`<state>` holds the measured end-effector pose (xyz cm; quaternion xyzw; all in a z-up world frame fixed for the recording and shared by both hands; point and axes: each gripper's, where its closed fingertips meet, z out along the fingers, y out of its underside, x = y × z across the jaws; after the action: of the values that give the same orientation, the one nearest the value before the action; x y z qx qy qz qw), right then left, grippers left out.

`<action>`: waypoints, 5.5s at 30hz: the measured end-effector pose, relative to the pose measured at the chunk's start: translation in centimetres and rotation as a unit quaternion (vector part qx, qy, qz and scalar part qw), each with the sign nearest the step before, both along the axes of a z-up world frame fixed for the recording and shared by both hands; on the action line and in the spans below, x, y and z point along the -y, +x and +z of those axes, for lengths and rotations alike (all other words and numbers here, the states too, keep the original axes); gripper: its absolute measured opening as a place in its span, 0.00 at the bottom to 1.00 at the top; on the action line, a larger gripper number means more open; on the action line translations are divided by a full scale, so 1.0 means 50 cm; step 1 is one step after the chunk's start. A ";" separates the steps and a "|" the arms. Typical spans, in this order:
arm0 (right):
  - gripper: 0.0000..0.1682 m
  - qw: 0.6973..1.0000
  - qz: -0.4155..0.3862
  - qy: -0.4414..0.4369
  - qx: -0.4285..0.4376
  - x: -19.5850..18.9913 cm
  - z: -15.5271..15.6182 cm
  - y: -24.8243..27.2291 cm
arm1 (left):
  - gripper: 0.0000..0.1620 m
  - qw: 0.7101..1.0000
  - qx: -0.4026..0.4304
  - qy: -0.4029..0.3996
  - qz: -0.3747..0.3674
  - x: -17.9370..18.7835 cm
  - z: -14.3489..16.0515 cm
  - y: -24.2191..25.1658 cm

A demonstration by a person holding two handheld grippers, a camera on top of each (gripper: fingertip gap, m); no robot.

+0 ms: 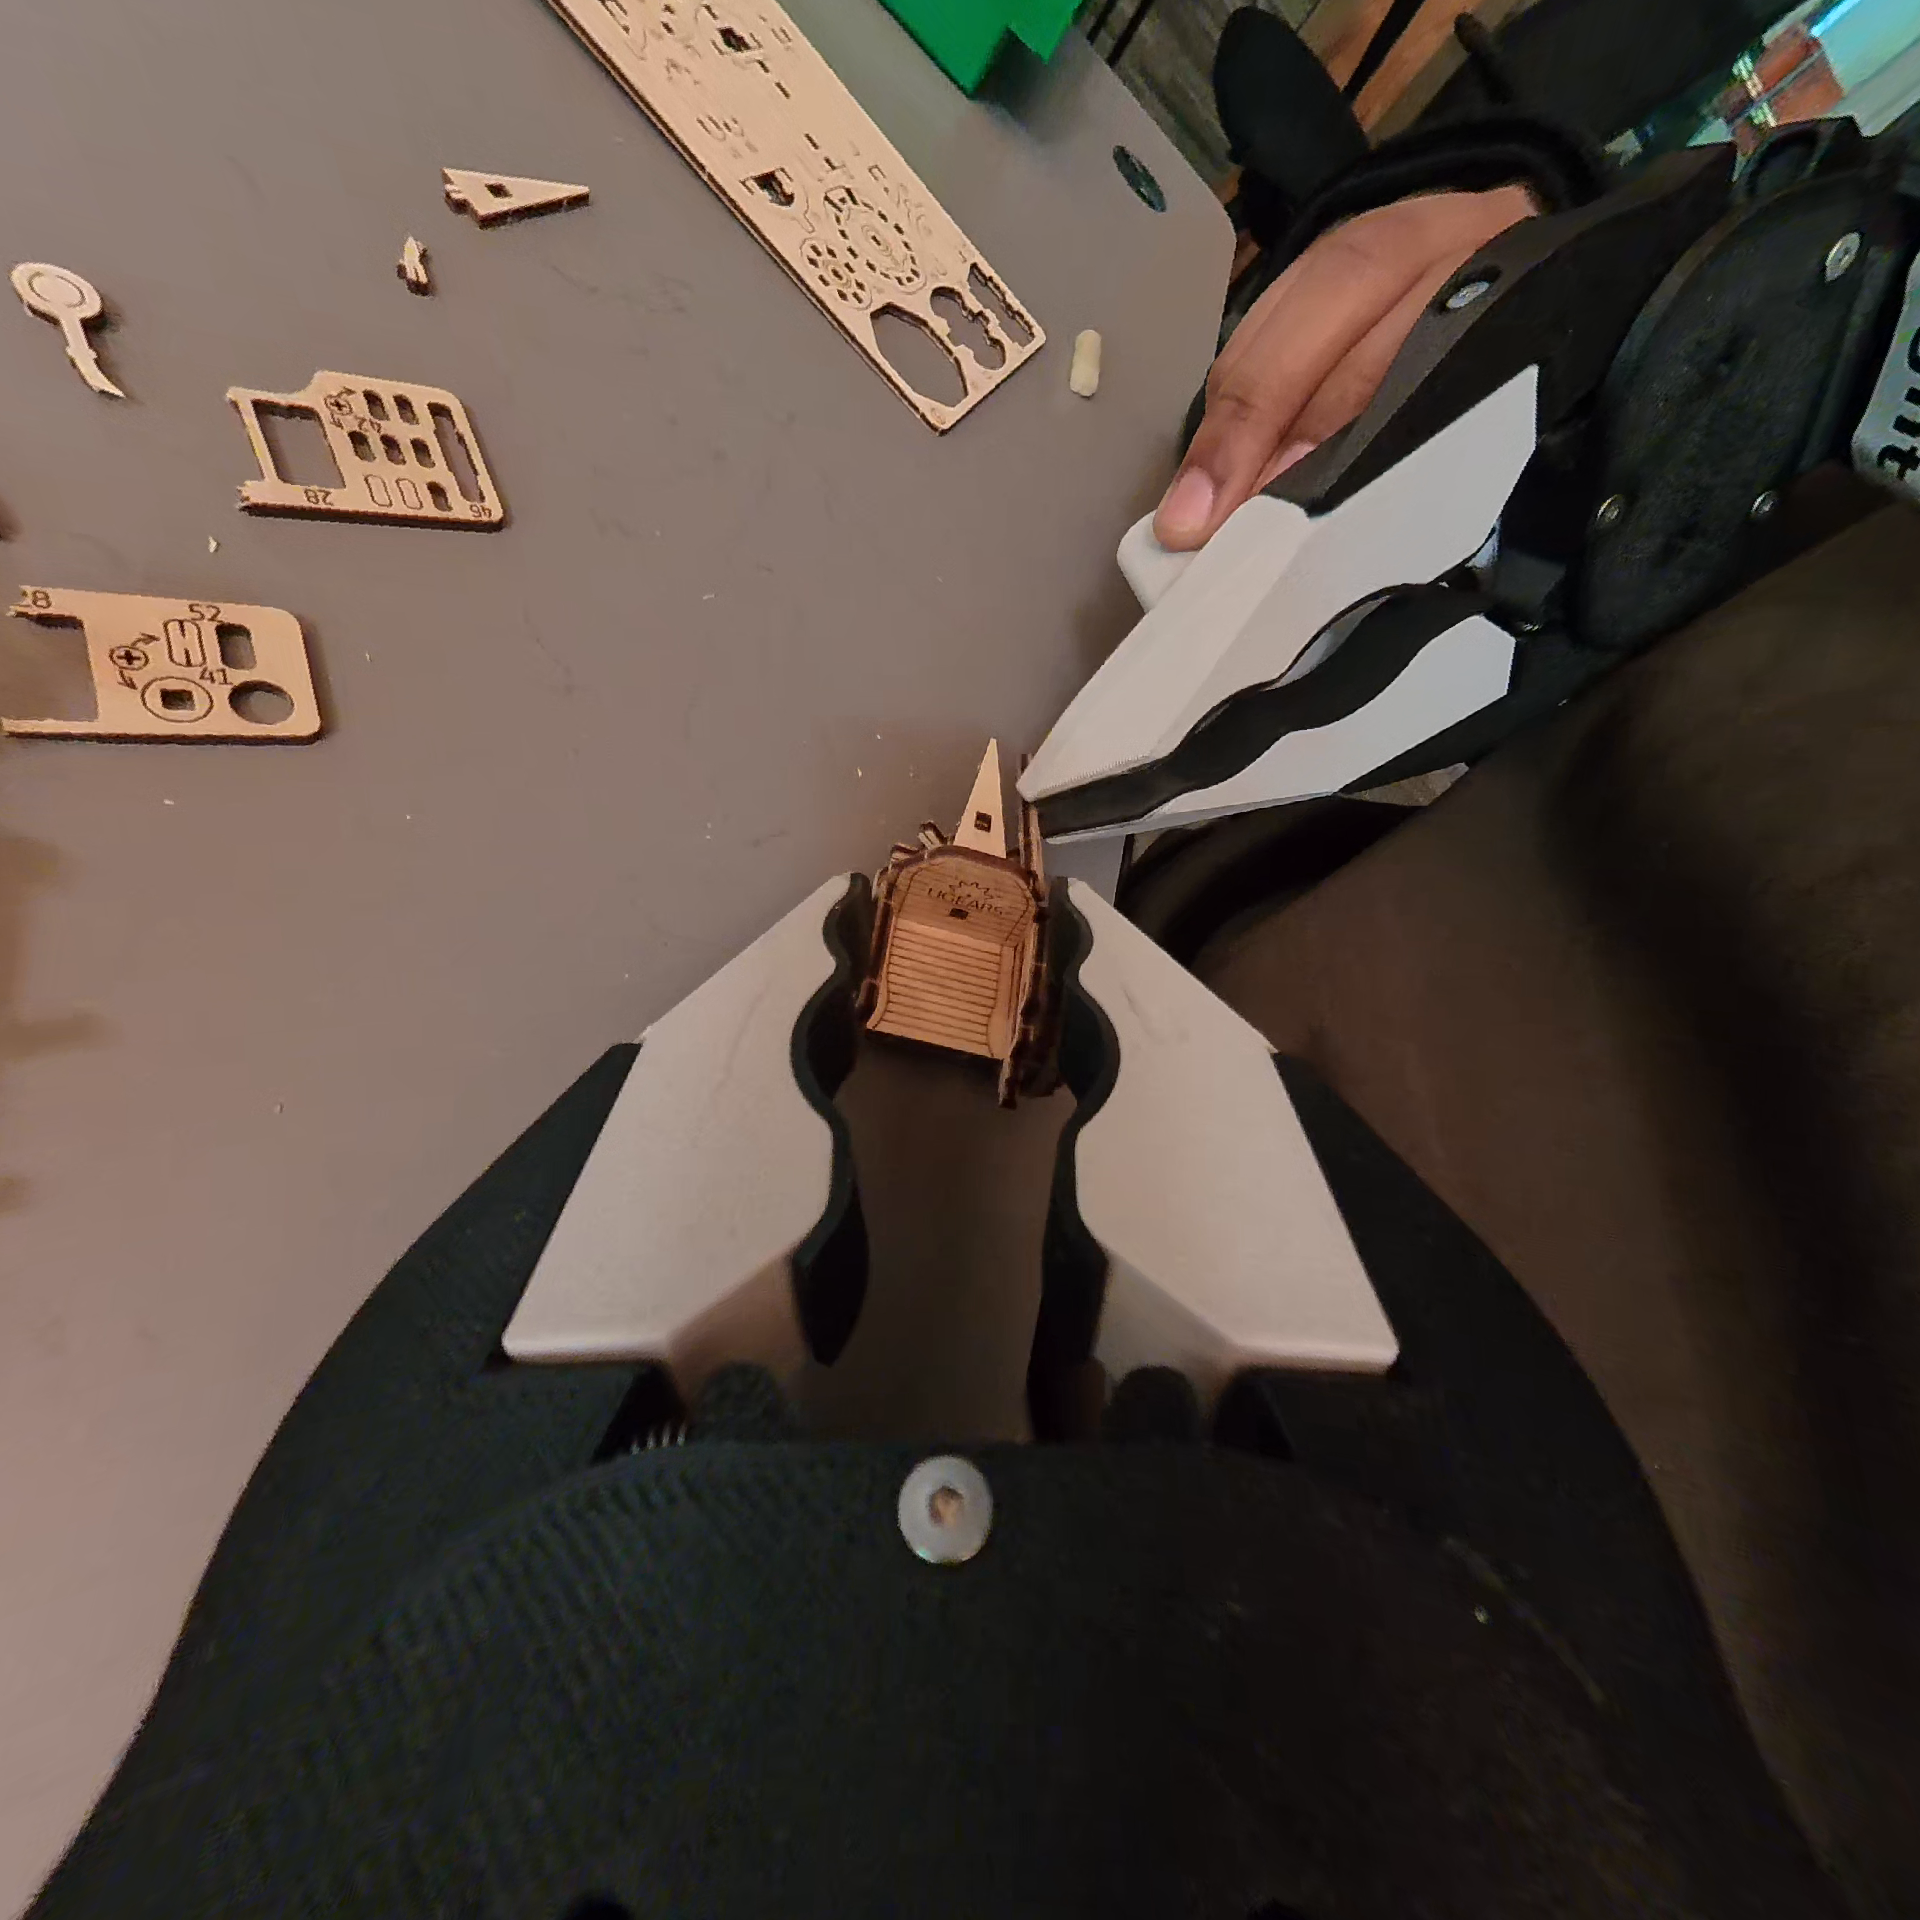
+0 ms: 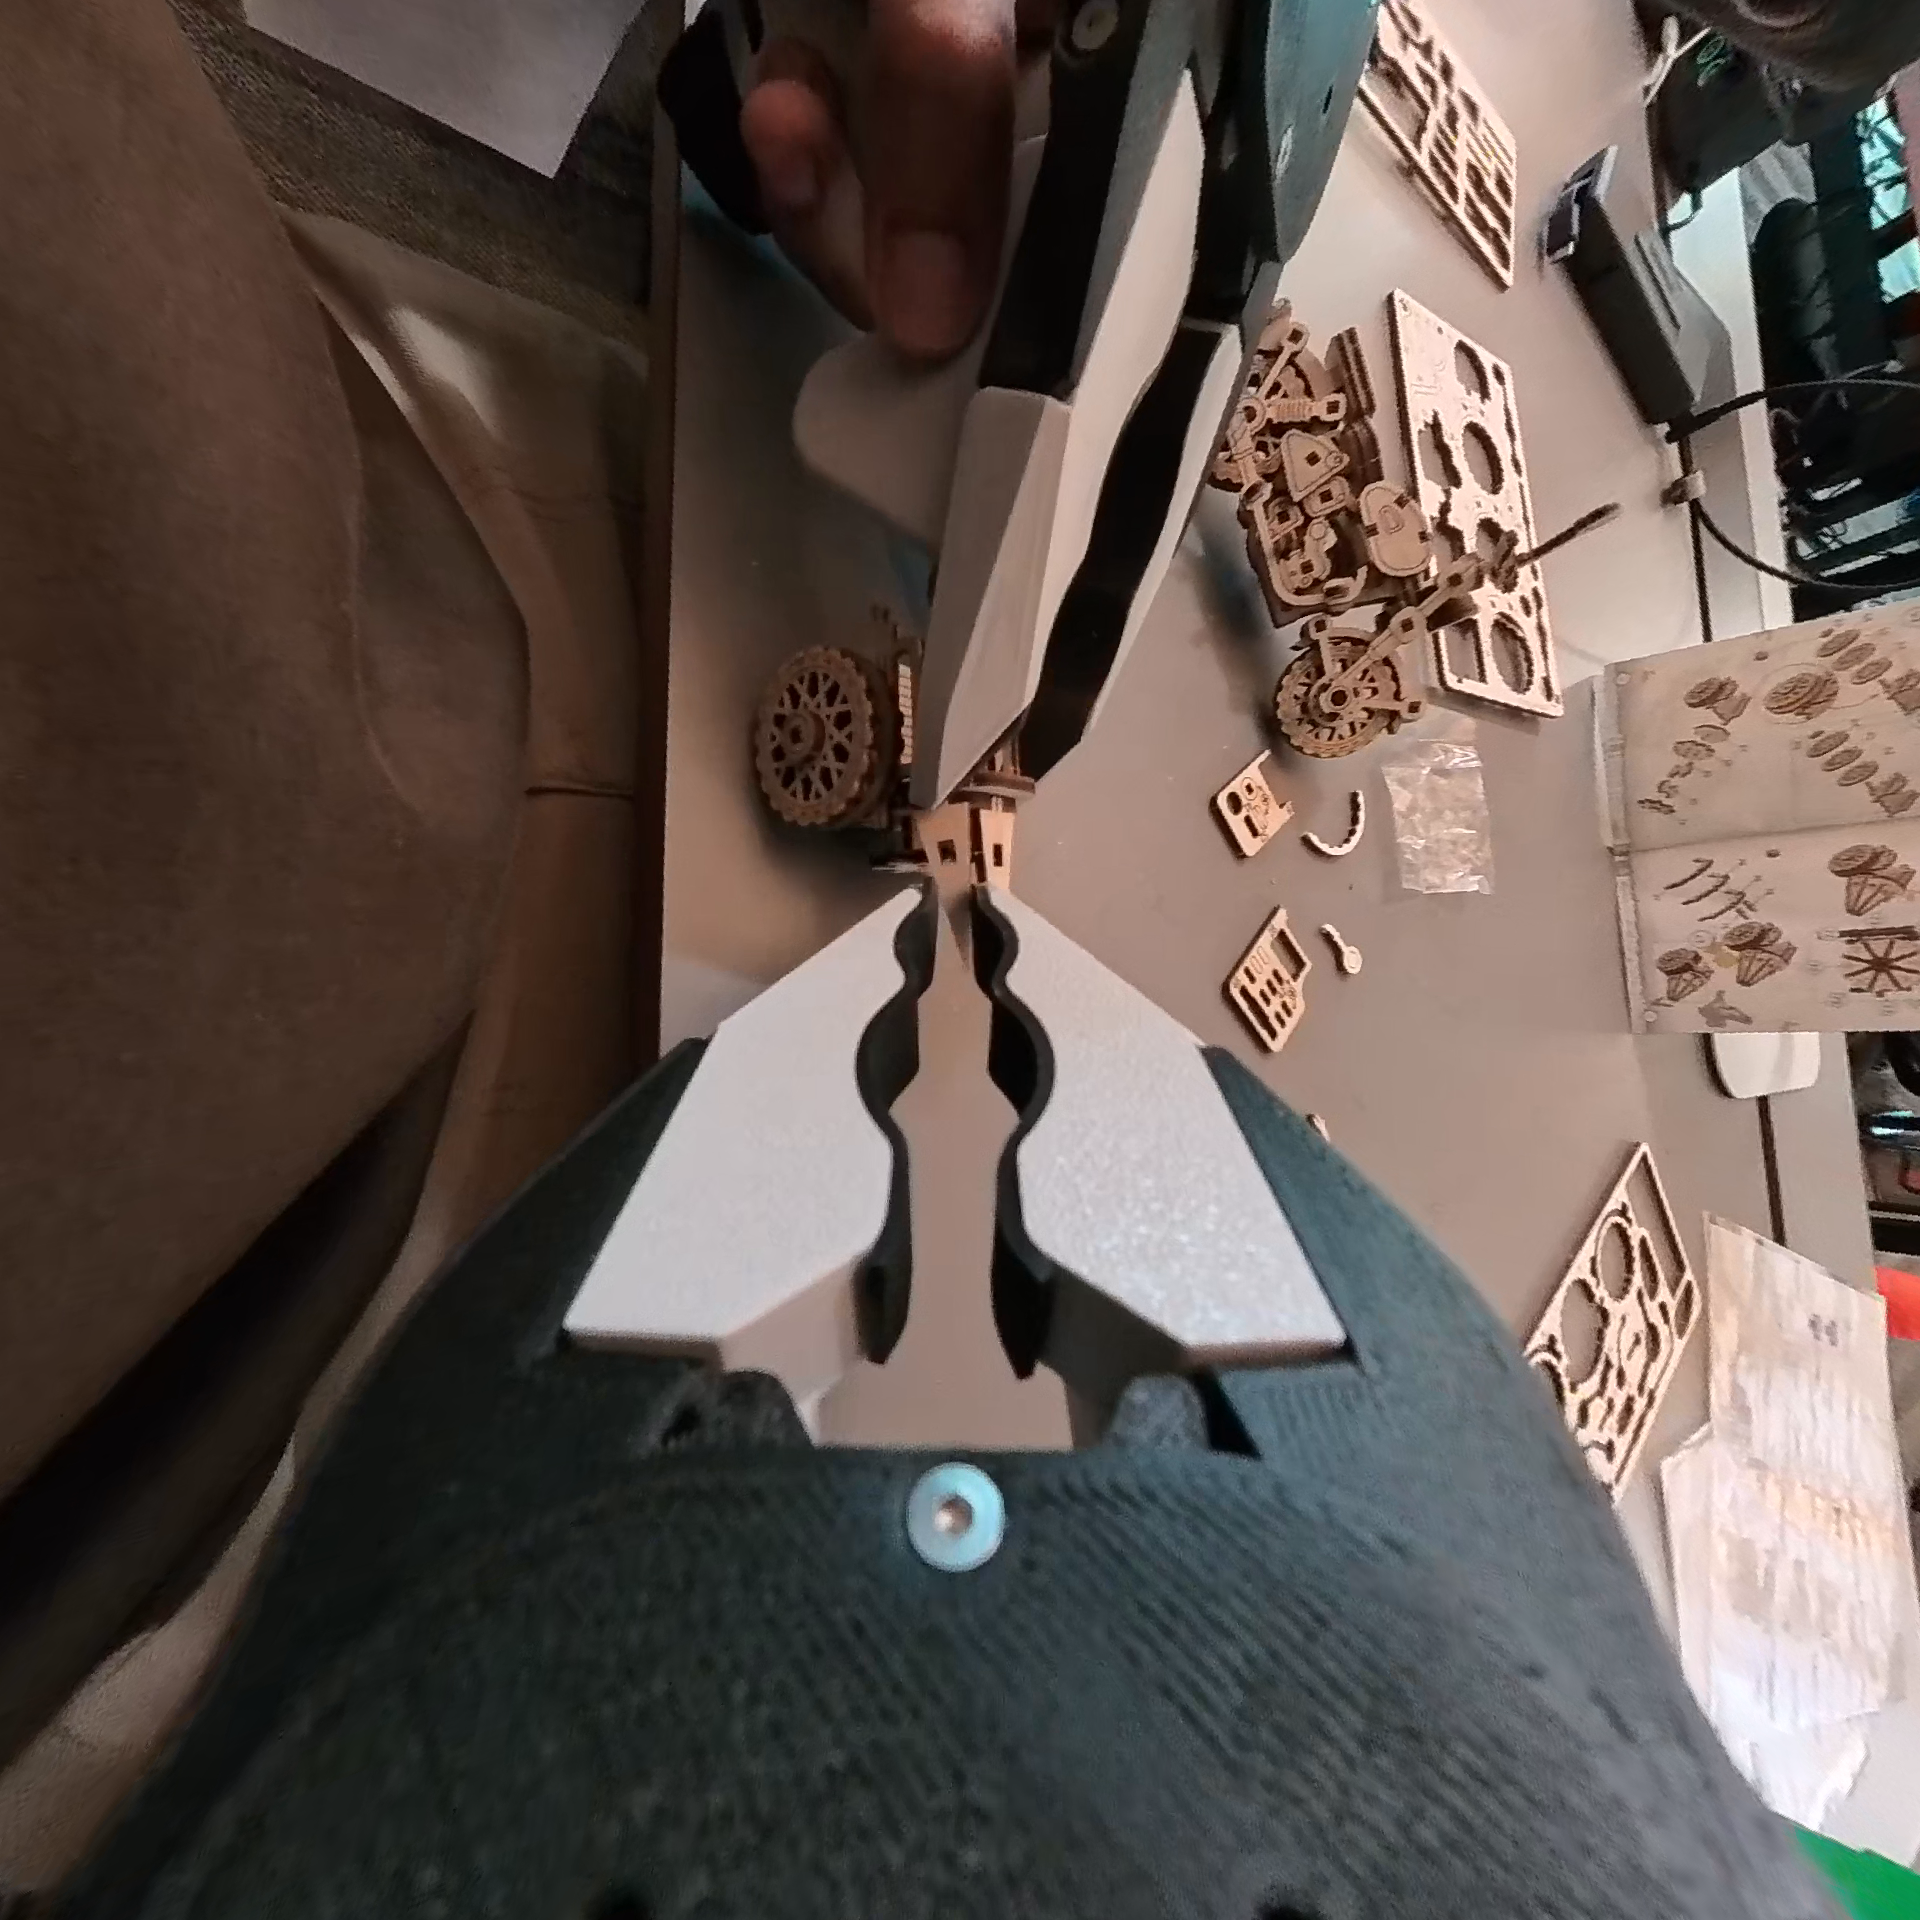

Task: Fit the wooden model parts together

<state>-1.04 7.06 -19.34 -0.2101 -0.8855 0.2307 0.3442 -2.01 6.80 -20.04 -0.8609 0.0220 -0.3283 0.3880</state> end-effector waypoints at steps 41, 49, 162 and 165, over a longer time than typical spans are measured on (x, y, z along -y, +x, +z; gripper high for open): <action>0.03 0.877 -0.108 -0.466 -0.050 -0.053 0.181 0.014 | 0.22 0.978 0.102 0.161 0.080 -0.031 0.170 0.011; 0.03 0.602 -0.101 -0.792 -0.008 -0.070 0.250 0.028 | 0.23 0.947 0.036 0.267 0.177 -0.041 0.222 0.058; 0.00 0.682 -0.099 -0.708 0.152 -0.025 0.140 0.019 | 0.19 0.978 0.132 0.141 0.077 -0.022 0.155 0.030; 0.00 0.693 -0.145 -0.689 0.154 -0.042 0.110 0.015 | 0.38 0.984 0.024 0.148 0.095 -0.015 0.147 -0.009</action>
<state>-0.30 9.16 -13.82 -0.5465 -0.4772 0.6881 -0.0096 -2.46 7.55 -12.67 -0.7844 -0.0211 -0.3032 0.5407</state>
